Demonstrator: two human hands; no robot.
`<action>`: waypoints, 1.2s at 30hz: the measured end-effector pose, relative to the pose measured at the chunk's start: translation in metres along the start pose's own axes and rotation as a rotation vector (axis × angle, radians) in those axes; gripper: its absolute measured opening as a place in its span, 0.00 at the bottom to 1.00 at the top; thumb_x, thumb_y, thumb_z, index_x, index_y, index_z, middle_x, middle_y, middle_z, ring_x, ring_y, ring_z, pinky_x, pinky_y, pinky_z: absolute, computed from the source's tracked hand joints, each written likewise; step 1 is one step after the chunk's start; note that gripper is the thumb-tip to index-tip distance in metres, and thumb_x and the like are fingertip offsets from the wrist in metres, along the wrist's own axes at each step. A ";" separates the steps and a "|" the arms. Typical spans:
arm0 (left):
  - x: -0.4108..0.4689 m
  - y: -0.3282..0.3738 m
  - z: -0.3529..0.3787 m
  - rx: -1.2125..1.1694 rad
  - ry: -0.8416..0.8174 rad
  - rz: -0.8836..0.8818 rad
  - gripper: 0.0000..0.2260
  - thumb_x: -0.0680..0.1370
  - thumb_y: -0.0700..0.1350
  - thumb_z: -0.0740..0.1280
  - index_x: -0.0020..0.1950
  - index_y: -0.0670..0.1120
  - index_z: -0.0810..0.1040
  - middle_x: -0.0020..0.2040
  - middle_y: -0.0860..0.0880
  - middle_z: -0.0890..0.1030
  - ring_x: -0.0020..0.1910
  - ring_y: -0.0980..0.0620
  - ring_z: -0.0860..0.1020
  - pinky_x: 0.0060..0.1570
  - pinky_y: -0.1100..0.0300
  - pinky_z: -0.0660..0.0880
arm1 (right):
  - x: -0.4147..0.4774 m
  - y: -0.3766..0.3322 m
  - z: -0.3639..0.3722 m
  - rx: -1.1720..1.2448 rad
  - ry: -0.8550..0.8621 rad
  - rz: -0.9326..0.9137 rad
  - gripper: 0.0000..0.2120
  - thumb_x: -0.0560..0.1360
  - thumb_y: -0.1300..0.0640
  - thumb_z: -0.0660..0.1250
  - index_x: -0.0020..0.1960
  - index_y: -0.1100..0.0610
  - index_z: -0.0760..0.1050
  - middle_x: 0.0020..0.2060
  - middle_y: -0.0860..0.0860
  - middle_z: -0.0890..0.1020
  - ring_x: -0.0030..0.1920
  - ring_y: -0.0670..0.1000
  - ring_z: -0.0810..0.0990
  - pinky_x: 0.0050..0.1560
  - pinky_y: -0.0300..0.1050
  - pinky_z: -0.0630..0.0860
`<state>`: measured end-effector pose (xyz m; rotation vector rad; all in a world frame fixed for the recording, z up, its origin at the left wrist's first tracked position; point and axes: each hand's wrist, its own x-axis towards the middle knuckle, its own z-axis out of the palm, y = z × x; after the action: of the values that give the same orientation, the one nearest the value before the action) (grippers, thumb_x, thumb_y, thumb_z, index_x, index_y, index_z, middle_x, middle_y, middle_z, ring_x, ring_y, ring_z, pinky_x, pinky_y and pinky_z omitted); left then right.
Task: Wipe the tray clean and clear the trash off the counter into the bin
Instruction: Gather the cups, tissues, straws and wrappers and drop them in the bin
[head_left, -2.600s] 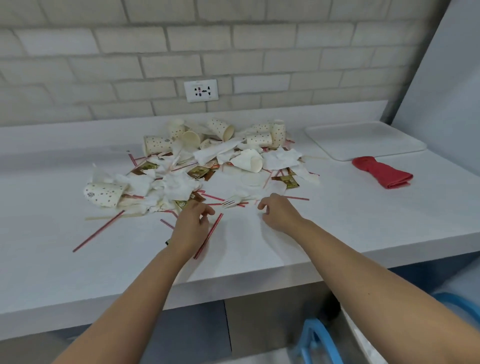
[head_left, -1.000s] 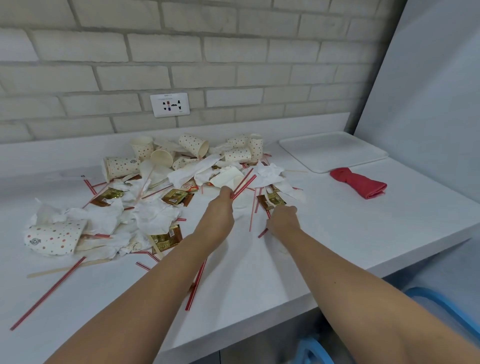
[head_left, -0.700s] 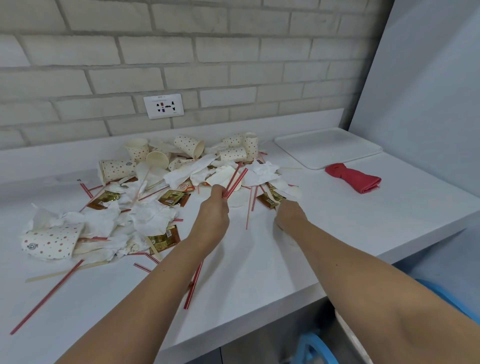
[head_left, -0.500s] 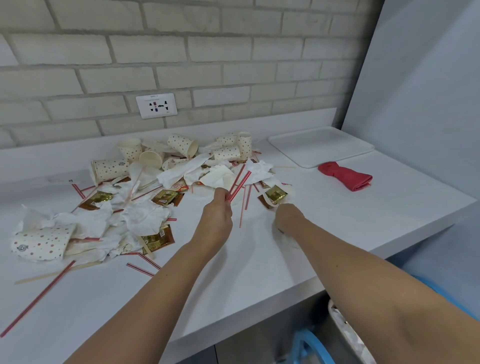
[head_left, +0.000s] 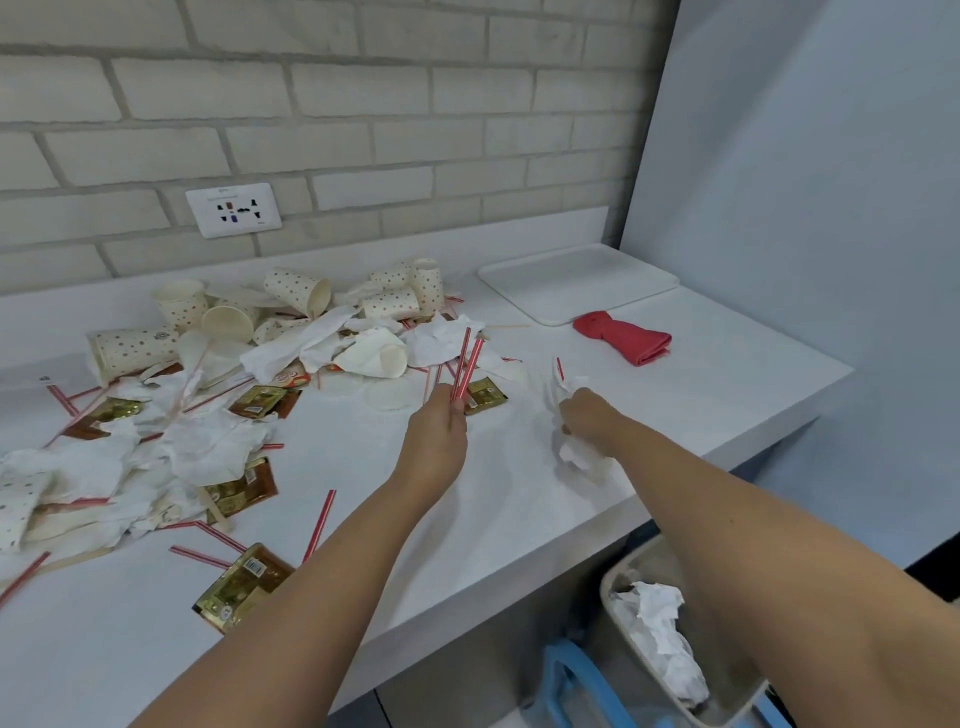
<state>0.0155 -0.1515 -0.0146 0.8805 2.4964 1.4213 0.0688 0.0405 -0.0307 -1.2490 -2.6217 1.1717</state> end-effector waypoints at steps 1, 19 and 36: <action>0.000 0.005 0.009 -0.048 -0.020 0.002 0.12 0.83 0.43 0.51 0.57 0.40 0.71 0.40 0.48 0.71 0.34 0.55 0.68 0.31 0.64 0.64 | -0.005 0.007 -0.008 0.065 -0.034 0.003 0.14 0.77 0.66 0.54 0.34 0.57 0.62 0.32 0.52 0.67 0.31 0.48 0.65 0.30 0.39 0.62; -0.066 0.073 0.217 -0.080 -0.527 0.256 0.11 0.80 0.45 0.61 0.50 0.43 0.82 0.43 0.51 0.74 0.44 0.54 0.72 0.47 0.61 0.69 | -0.083 0.227 -0.064 1.012 -0.288 0.061 0.13 0.81 0.65 0.53 0.44 0.58 0.73 0.30 0.51 0.72 0.31 0.47 0.70 0.35 0.40 0.69; -0.075 -0.005 0.283 0.177 -0.600 -0.087 0.21 0.79 0.36 0.59 0.72 0.44 0.66 0.63 0.42 0.69 0.58 0.49 0.73 0.54 0.69 0.63 | -0.056 0.291 -0.002 0.313 -0.312 0.528 0.12 0.80 0.58 0.58 0.57 0.63 0.74 0.45 0.56 0.79 0.40 0.51 0.76 0.43 0.45 0.75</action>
<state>0.1851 0.0155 -0.1848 1.0273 2.1753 0.7612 0.3010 0.1207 -0.1965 -1.8727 -2.2023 1.9031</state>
